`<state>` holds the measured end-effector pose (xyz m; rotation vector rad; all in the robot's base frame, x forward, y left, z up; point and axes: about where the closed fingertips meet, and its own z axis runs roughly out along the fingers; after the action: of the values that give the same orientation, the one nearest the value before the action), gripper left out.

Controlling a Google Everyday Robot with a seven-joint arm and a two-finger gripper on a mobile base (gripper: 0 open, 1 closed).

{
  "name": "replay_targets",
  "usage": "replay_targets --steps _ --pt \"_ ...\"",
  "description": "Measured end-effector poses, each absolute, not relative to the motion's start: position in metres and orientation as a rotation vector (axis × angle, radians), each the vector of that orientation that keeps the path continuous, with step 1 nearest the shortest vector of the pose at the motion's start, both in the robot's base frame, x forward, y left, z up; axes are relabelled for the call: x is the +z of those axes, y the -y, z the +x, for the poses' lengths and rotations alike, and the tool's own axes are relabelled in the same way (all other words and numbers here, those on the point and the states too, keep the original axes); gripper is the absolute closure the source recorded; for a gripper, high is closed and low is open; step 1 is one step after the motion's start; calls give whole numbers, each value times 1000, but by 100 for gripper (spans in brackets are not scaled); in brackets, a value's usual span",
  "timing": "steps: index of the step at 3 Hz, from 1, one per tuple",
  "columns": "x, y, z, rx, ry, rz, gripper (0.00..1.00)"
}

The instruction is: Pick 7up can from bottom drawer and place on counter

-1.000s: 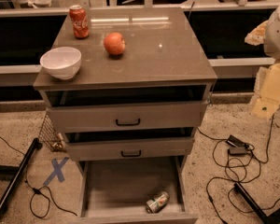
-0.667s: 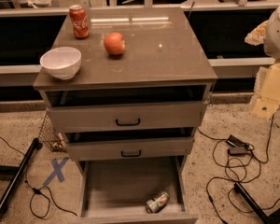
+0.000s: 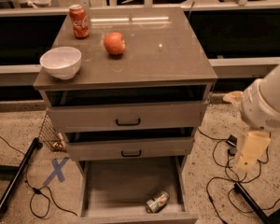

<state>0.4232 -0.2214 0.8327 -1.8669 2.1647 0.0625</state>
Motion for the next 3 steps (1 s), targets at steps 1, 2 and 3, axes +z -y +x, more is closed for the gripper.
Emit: replay_targets --steps 1,2,3 --pt "822 226 421 46 -2159 -1872 0" --pt "800 216 429 45 -2189 -1951 0" --pt "736 192 412 52 -2021 -2144 0"
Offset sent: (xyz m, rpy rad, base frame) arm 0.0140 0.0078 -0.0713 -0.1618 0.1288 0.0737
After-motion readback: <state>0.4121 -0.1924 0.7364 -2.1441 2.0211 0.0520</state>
